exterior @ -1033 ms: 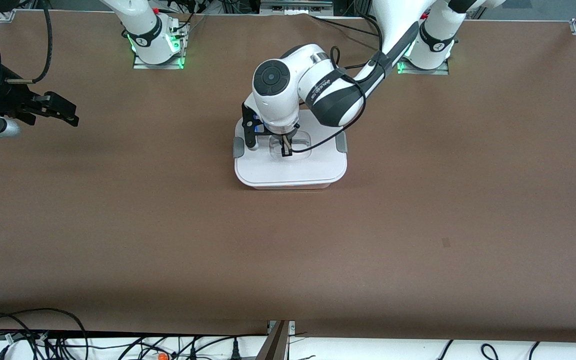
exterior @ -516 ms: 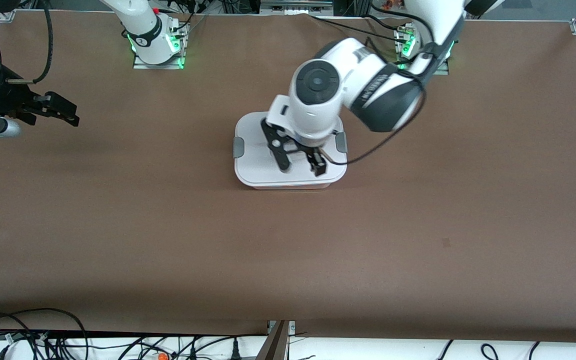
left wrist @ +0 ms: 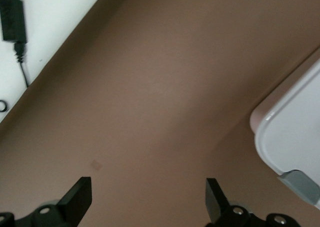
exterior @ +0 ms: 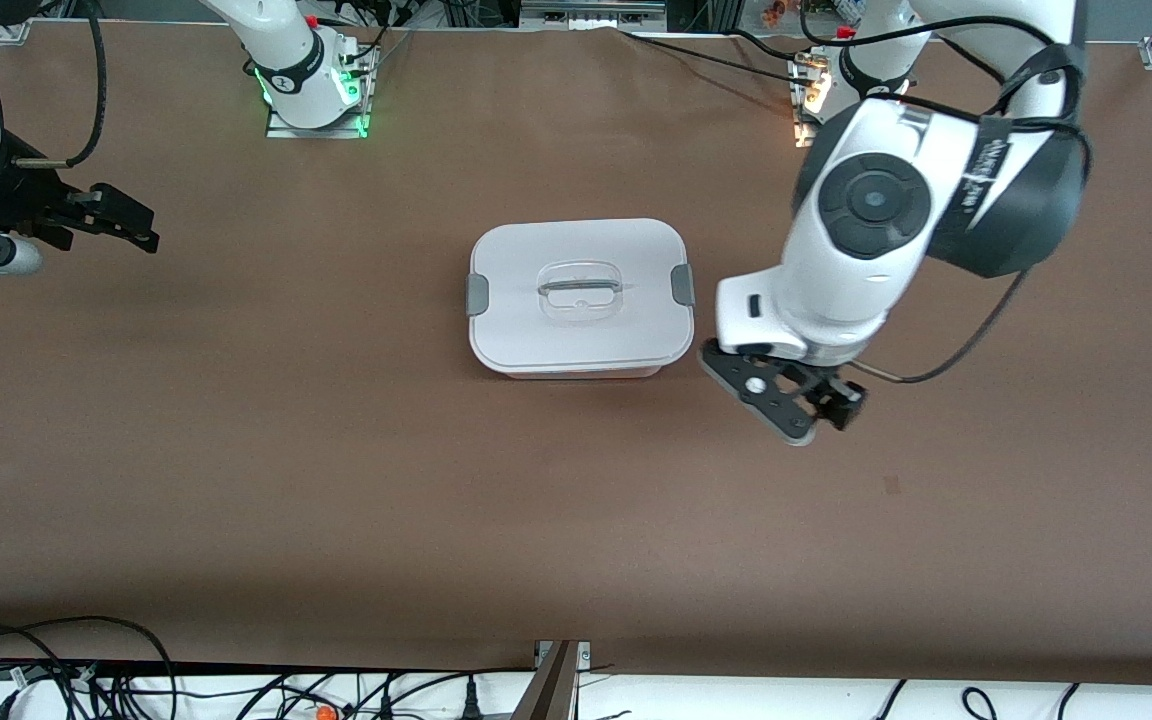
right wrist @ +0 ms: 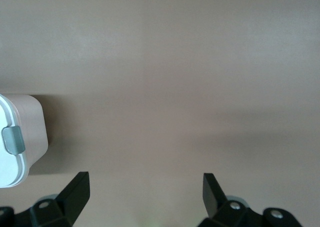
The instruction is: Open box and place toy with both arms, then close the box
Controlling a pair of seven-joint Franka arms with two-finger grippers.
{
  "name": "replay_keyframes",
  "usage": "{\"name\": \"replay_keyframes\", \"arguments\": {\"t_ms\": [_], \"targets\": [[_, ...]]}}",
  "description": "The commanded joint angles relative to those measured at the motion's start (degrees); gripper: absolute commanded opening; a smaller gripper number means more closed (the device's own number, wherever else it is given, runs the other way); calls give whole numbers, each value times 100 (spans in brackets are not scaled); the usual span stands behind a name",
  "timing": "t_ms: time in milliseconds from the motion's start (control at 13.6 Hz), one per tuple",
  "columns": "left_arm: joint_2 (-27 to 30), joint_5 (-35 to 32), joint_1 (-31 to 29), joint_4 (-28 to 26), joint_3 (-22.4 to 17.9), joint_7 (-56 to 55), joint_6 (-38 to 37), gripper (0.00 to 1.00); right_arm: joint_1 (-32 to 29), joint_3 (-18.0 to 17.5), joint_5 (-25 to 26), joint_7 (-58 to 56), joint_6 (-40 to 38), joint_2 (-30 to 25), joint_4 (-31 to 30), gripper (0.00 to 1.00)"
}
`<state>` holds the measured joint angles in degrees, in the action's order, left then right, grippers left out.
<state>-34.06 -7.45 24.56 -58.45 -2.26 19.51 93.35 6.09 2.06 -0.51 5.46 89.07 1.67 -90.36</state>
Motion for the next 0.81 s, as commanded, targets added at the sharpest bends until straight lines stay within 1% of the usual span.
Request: {"name": "replay_keyframes", "arguments": {"t_ms": [0,74,295,369,443,516,664,738], "targets": [[92,103,-354,-17,-388,-70,-53,100,6,-13,-2,60,23,-106,-123,100],[258,103,-547,-26,-493,-79,-53,100,6,-21,-2,60,23,-106,-114,100],[697,173,-1337,-175,-477,-114,-62,100,15,-13,-2,69,23,-106,-123,100],[934,461,-1732,-402,-451,-210,-71,100,6,-21,-2,77,23,-106,-123,100],[1249,934,-2049,-804,-442,-437,-71,100,6,-21,-2,78,23,-106,-123,100],[1505,1191,-2252,-1139,-442,-857,-62,100,6,-21,-2,78,23,-106,-123,100],[2049,1220,-2455,-1824,-372,-1658,-80,100,15,-21,-2,78,23,-106,-123,100],[2313,1194,-2639,-2176,-128,-1791,-80,100,6,-21,-2,78,23,-106,-131,100]]}}
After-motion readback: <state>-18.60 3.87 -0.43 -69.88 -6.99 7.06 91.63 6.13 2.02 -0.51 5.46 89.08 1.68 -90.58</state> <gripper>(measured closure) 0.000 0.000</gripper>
